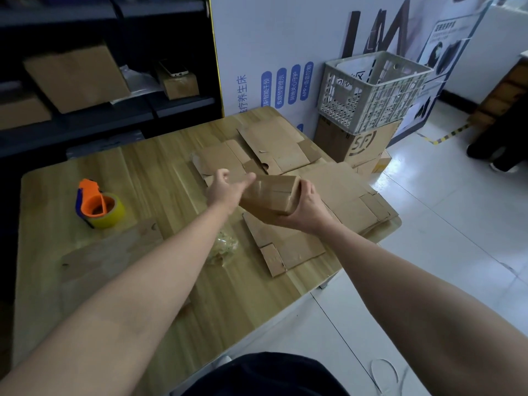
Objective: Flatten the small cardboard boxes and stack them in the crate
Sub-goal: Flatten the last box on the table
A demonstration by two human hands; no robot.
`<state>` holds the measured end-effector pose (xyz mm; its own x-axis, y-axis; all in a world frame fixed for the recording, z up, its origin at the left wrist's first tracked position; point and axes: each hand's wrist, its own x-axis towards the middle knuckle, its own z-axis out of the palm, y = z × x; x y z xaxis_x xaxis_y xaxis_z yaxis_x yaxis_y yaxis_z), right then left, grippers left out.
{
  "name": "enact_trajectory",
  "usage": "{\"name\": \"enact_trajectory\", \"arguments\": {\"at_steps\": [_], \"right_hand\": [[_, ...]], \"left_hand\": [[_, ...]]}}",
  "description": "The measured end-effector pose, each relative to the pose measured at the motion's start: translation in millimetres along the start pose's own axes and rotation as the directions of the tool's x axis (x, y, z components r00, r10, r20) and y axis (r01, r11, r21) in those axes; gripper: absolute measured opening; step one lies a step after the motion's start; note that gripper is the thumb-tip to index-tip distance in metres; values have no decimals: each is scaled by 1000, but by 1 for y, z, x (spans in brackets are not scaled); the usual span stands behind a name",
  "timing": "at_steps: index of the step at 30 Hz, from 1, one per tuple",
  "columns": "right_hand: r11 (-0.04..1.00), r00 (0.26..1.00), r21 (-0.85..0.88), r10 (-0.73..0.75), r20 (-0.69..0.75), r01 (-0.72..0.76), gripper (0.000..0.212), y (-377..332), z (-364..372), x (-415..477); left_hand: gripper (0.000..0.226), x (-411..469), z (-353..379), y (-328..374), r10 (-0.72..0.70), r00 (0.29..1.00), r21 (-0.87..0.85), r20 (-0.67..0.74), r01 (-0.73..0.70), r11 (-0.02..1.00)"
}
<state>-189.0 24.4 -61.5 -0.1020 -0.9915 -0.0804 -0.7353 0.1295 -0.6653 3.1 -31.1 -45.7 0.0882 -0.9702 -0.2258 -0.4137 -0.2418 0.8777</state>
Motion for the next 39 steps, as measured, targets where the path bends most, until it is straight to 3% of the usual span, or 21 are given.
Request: {"name": "enact_trajectory", "arguments": {"at_steps": [2,7,17,19,21,24,26,29,32,36,39], "right_hand": [[999,1000,-23,-27,1,27,110,-7,3,0],[999,999,28,-27,25,27,115,-1,3,-7],[999,994,47,4,111,-10,105,10,11,-9],[995,990,91,26,136,-39,107,14,9,-10],[985,986,151,54,155,-78,110,19,6,-10],[969,981,215,84,172,-121,113,21,3,-10],[975,983,203,56,174,-91,118,17,1,-7],[999,993,1,-39,109,39,122,5,-4,0],[926,982,-329,-158,103,183,115,-7,-3,6],[812,986,-560,-115,119,162,124,-18,12,6],[754,989,-642,-146,37,136,114,-20,15,8]], "left_hand": [[72,-5,12,1,51,995,105,85,-60,993],[24,-2,10,-3,139,989,145,51,-145,979],[13,-6,20,-5,154,987,370,52,-162,915],[10,-2,17,-6,102,993,278,-53,-84,957],[16,3,14,-8,-28,989,43,-144,35,998],[23,9,12,-10,-241,969,-420,-61,194,887],[26,11,12,-12,-260,965,-465,-40,212,860],[30,10,14,-14,-202,974,-382,-102,150,912],[30,5,19,-11,-167,980,-365,-110,116,924],[23,-3,28,-7,-185,980,-445,77,200,873],[21,-5,29,-5,-194,971,-499,140,238,833]]}}
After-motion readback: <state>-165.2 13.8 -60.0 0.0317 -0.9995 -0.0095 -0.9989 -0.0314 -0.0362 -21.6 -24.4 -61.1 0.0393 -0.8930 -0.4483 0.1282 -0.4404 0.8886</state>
